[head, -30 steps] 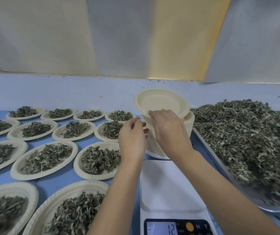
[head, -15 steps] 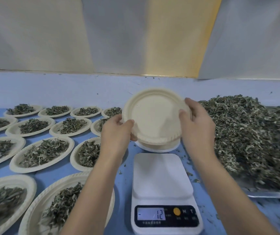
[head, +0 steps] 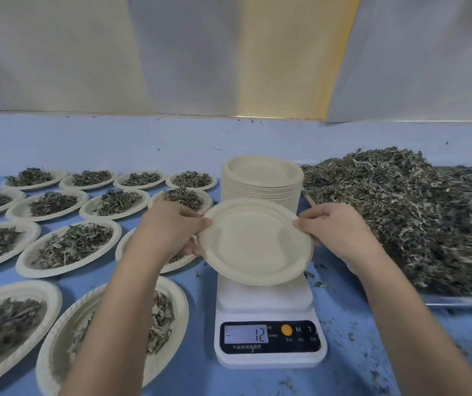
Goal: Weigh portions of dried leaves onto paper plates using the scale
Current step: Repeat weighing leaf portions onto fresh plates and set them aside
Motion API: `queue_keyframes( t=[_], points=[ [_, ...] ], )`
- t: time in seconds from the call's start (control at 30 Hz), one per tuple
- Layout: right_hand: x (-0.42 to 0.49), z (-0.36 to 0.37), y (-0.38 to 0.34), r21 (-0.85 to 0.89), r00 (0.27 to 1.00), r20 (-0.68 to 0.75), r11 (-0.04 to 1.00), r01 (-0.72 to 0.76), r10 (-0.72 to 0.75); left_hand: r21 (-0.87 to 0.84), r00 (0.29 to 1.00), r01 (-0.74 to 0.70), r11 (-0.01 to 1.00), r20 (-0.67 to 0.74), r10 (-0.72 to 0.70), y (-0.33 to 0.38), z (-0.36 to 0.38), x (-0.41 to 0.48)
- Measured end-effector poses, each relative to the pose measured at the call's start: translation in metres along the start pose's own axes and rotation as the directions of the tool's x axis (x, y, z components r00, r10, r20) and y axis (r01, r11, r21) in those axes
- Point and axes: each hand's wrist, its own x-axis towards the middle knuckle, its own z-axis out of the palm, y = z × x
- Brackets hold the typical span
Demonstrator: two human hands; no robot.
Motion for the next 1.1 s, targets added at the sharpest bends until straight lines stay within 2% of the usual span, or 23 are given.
queue_keyframes(
  t=[0.1, 0.2, 0.53, 0.8, 0.87, 0.97, 1.1],
  points=[
    [0.000, 0.003, 0.006, -0.098, 0.996, 0.084, 0.995, -0.019, 0.027, 0.092, 0.987, 0.110, 0.990, 0.109, -0.119, -0.006, 0.005, 0.001],
    [0.000, 0.007, 0.010, -0.197, 0.993, 0.096, 0.979, -0.051, 0.071, 0.131, 0.976, 0.143, 0.981, 0.148, -0.162, -0.010, 0.010, 0.003],
    [-0.001, 0.015, 0.016, -0.169, 0.991, 0.091, 0.982, -0.079, 0.096, 0.153, 0.959, 0.215, 0.964, 0.153, -0.238, -0.012, 0.019, 0.005],
    [0.002, 0.016, 0.022, -0.206, 0.995, 0.080, 0.978, -0.041, 0.058, 0.191, 0.961, 0.205, 0.960, 0.147, -0.235, -0.016, 0.020, 0.008],
    [0.005, 0.014, 0.024, -0.241, 0.999, 0.037, 0.970, -0.027, 0.037, 0.293, 0.982, 0.123, 0.948, 0.102, -0.159, -0.017, 0.021, 0.010],
    [0.008, 0.007, 0.030, -0.252, 0.995, -0.102, 0.968, -0.014, -0.012, 0.449, 0.998, -0.059, 0.892, 0.013, 0.059, -0.014, 0.025, 0.008],
    [0.015, -0.011, 0.044, -0.310, 0.972, -0.236, 0.948, -0.077, 0.002, 0.409, 0.949, -0.288, 0.866, -0.001, 0.317, -0.001, 0.041, 0.000]
  ],
)
